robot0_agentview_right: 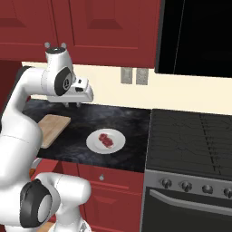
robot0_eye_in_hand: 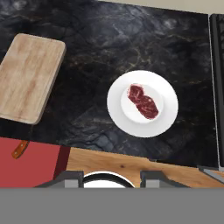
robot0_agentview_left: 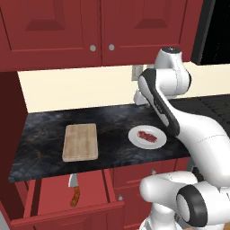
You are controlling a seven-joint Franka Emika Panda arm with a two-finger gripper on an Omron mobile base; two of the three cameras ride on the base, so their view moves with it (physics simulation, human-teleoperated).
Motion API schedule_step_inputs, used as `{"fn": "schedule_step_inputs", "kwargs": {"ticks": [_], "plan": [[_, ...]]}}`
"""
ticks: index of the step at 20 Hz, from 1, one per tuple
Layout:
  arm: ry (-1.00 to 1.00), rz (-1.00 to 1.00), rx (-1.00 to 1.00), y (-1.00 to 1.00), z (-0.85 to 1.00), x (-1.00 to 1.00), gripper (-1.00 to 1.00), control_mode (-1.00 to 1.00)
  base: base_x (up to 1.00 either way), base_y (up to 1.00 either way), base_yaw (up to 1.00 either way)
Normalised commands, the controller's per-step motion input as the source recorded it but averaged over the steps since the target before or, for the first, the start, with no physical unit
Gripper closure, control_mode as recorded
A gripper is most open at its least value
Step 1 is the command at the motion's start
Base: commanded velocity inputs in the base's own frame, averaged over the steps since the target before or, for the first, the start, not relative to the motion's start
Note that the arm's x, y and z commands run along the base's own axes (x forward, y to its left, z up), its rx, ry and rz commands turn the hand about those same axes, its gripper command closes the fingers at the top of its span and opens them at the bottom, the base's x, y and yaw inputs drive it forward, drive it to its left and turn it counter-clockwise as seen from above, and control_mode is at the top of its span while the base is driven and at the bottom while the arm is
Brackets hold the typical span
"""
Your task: Pick up the knife from the drawer and place it on the cutting board. Then place the meat from the plate to the cutting board.
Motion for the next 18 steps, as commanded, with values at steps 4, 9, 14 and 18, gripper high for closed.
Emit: {"fn": "schedule_step_inputs", "kwargs": {"ticks": [4, 9, 14, 18], "plan": [[0.0, 0.0, 0.0, 0.0, 0.0, -0.08, -1.0, -1.0, 0.0, 0.0, 0.0], [-0.09, 0.0, 0.0, 0.0, 0.0, -0.3, -1.0, -1.0, 0.0, 0.0, 0.0], [-0.05, 0.0, 0.0, 0.0, 0.0, -0.45, -1.0, -1.0, 0.0, 0.0, 0.0], [0.0, 0.0, 0.0, 0.0, -0.03, -0.42, -1.0, -1.0, 0.0, 0.0, 0.0]]}}
